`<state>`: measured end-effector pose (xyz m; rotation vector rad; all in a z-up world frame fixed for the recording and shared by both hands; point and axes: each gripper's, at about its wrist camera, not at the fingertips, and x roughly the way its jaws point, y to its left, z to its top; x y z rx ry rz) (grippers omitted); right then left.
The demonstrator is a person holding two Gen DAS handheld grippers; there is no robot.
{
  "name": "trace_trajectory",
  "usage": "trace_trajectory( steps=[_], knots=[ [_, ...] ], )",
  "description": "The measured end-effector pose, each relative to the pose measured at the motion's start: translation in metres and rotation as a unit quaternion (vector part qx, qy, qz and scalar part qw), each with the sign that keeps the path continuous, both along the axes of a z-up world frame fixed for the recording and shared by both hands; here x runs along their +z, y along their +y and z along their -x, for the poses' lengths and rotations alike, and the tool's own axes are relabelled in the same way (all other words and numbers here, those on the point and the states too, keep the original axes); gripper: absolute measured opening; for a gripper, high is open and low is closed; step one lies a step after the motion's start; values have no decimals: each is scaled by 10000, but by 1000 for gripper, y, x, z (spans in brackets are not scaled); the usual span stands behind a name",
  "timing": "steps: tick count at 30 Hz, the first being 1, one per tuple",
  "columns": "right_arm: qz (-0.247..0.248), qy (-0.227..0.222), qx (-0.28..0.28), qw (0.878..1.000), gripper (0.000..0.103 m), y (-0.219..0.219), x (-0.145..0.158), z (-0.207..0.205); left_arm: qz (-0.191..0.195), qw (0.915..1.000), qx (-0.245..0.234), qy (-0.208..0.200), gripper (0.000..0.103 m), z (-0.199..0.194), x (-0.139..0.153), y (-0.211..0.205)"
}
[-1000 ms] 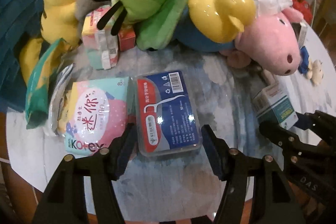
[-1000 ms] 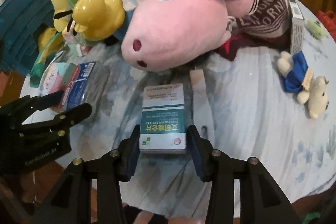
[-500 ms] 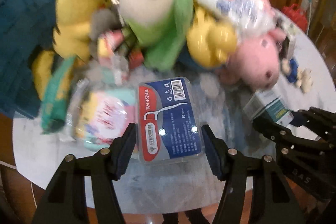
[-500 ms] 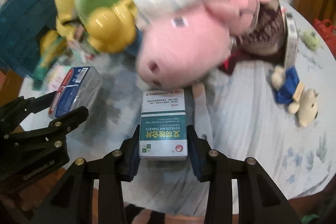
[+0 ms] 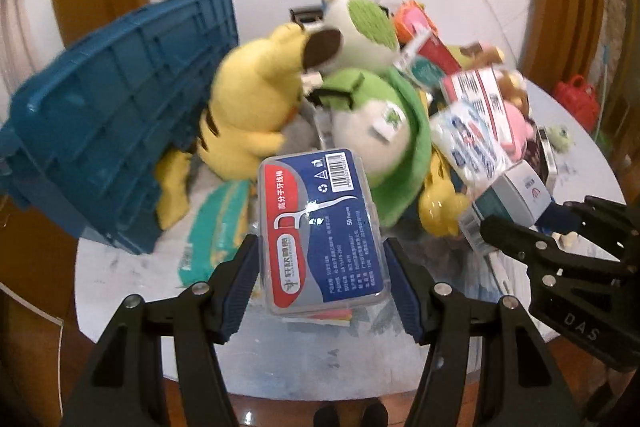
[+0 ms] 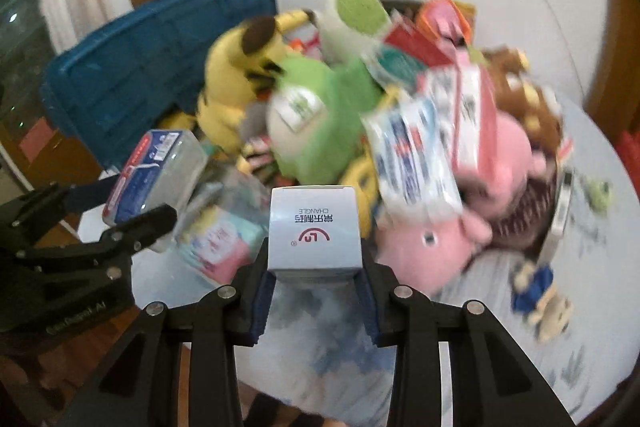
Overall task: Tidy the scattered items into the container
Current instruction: 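Lift both held boxes and carry them over the blue crate, then open both tools to drop the boxes into the blue crate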
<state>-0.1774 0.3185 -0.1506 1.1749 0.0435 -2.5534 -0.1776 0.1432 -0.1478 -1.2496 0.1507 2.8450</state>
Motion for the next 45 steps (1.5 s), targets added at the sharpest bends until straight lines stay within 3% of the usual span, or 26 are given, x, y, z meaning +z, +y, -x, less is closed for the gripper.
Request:
trace_trajectory(
  steps=[7, 13, 20, 23, 27, 33, 39, 45],
  knots=[
    [97, 516, 426, 9977, 36, -41, 46, 16, 27, 9977, 310, 607, 61, -8, 56, -30],
    [267, 997, 879, 9908, 36, -79, 96, 25, 147, 9906, 619, 1214, 61, -10, 108, -72],
    [427, 1604, 1444, 9755, 36, -161, 167, 45, 333, 9783, 906, 1831, 61, 3, 183, -159],
    [472, 1827, 1604, 9688, 37, -203, 199, 64, 394, 9764, 1004, 1874, 61, 22, 206, -208],
    [519, 1769, 1760, 9670, 37, -272, 225, 105, 519, 9785, 1158, 1627, 61, 63, 215, -275],
    [324, 1038, 1800, 9776, 37, -378, 229, 189, 528, 9900, 1023, 814, 61, 141, 214, -357],
    [-480, 261, 1661, 9846, 37, -445, 192, 247, 439, 9952, 870, -69, 61, 201, 177, -400],
    [-802, -502, 1519, 9839, 37, -461, 142, 274, 253, 9949, 764, -613, 61, 228, 143, -417]
  ],
)
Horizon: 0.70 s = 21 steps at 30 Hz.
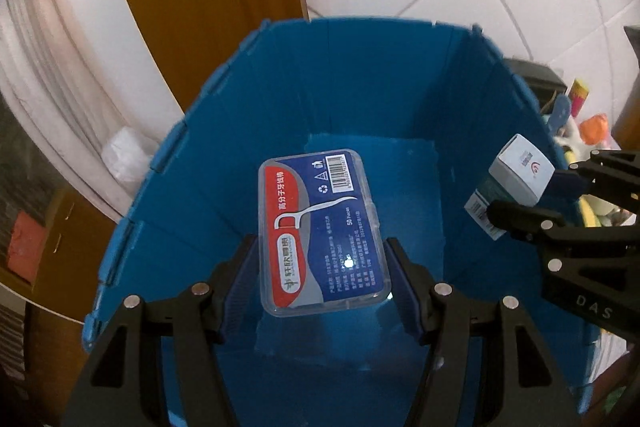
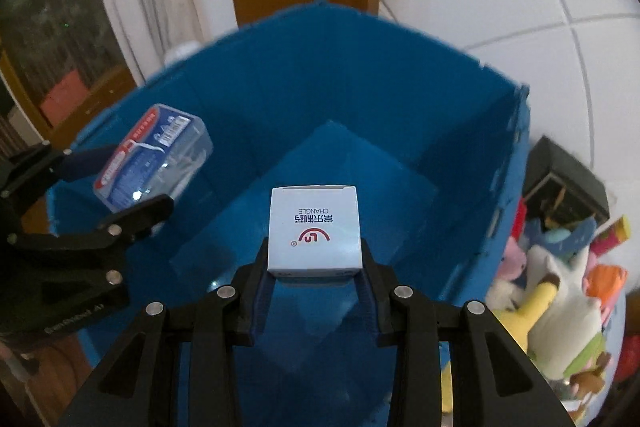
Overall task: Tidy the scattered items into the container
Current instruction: 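Open both tools to drop the boxes into the blue crate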
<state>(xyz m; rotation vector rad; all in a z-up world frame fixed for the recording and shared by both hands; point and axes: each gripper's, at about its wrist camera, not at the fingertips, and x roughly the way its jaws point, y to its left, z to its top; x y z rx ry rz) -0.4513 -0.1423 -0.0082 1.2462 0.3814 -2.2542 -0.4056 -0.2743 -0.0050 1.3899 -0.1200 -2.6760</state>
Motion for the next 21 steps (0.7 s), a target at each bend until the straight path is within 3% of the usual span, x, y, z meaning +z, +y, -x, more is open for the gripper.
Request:
trace_trajectory(
  steps=[3, 13, 14, 16, 17, 21],
  knots=[
    [-131, -215, -77, 9997, 37, -1, -19, 8, -39, 9999, -56, -119, 61, 7, -8, -4],
    [-391, -545, -196, 9976, 37, -9, -40, 17, -128, 9986, -190, -469, 62, 19, -26, -6],
    [-405, -562, -206, 9974, 37, -9, -42, 17, -132, 9985, -182, -490, 66, 19, -27, -6],
    [-416, -591, -219, 9971, 42, -10, -45, 17, -138, 9985, -162, -499, 77, 17, -29, -7],
    [-431, -586, -228, 9971, 50, -10, -45, 17, -111, 9986, -156, -487, 80, 16, -30, -7],
    [-459, -551, -217, 9972, 64, -12, -43, 13, -65, 9986, -134, -505, 80, 14, -33, -7]
  ],
)
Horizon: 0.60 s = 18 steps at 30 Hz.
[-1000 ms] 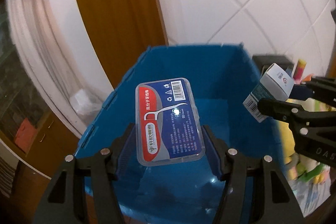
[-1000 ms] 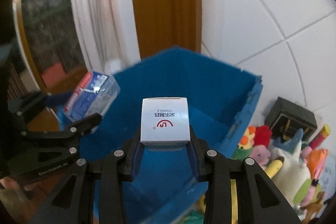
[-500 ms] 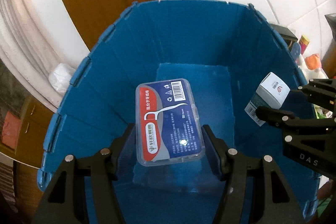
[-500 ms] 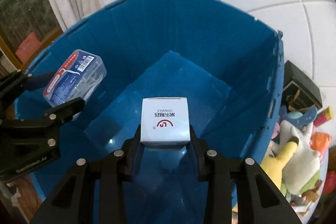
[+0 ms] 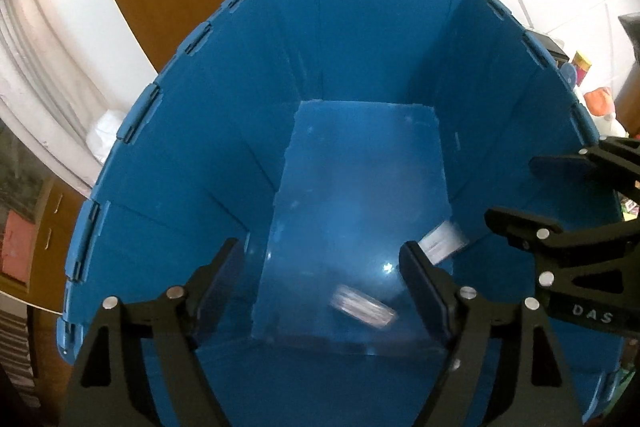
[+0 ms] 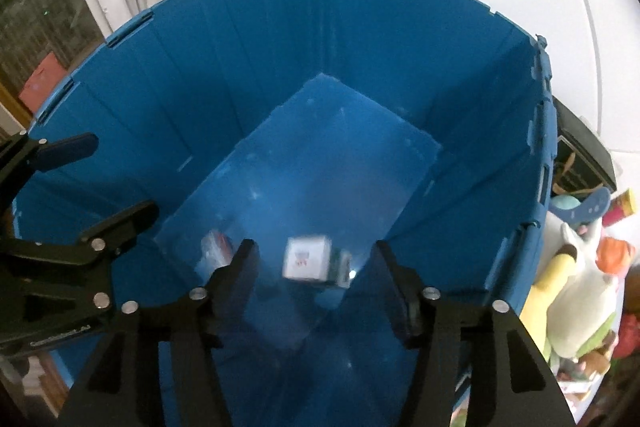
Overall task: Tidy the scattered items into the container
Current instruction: 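Open both tools to drop the boxes into the blue crate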
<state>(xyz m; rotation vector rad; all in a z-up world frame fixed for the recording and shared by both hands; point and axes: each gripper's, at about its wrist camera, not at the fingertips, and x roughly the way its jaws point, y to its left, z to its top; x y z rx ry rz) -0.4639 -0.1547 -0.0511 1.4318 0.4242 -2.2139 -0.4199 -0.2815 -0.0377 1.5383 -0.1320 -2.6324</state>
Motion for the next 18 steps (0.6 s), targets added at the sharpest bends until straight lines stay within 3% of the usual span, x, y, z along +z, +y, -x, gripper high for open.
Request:
trace_trajectory(
  steps=[3, 11, 15, 18],
  knots=[
    [-10, 61, -19, 10000, 76, 0, 2, -2, -11, 10000, 35, 1, 80, -2, -1, -2],
    [-3, 183, -45, 9998, 88, 4, 9, -15, 1, 9998, 130, 137, 80, -17, 4, -3],
    [120, 322, -54, 9994, 103, 9, 19, -27, 25, 9995, 185, 261, 80, -30, 9, -4],
    [199, 481, -82, 9986, 103, 15, 28, -38, 66, 9991, 194, 373, 80, -43, 14, -2]
  ],
)
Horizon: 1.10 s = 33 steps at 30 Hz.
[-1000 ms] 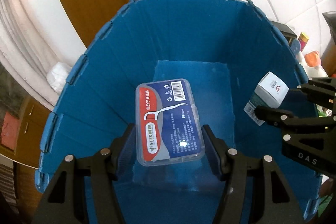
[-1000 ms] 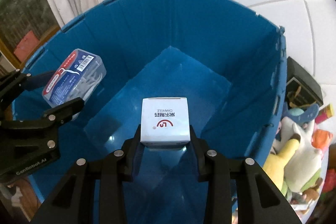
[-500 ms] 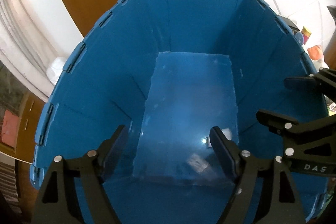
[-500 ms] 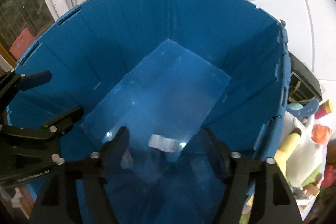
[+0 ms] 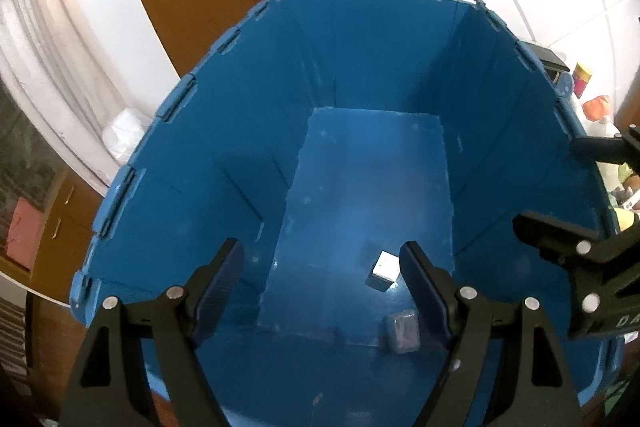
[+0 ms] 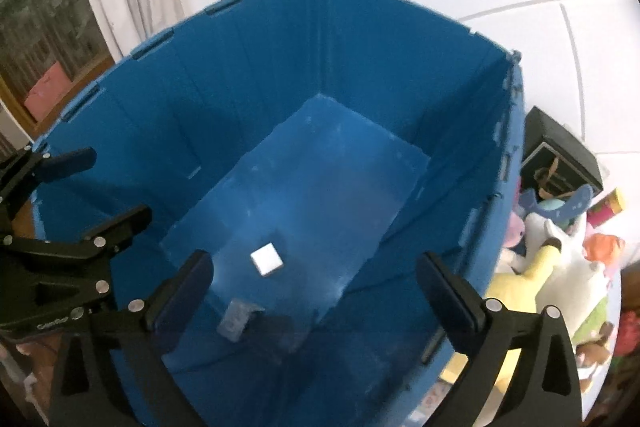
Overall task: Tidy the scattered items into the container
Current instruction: 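Open both tools to drop the boxes into the blue crate, then grasp the Kotex pad pack with the left tool while the right tool grasps the wet-wipe pack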
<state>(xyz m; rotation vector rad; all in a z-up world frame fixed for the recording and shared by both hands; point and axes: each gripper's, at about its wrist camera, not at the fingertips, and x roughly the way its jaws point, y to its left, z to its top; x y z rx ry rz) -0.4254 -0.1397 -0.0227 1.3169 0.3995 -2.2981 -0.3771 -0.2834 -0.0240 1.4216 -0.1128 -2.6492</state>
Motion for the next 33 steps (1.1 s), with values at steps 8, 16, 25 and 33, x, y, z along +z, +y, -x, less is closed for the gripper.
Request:
trace_trajectory(
  steps=[8, 16, 25, 33],
  knots=[
    [202, 398, -129, 9989, 103, 24, 18, -37, 94, 9986, 38, 511, 80, -42, 15, 11],
    [429, 765, -338, 9956, 103, 56, 28, -75, 12, 9953, 16, 966, 81, -78, 25, 29],
    [823, 922, -746, 9895, 103, 136, 25, -113, -166, 9909, -147, 1328, 81, -105, 31, 88],
    [1021, 688, -1517, 9807, 103, 263, 0, -135, -243, 9881, -467, 1447, 81, -116, 29, 186]
  ],
)
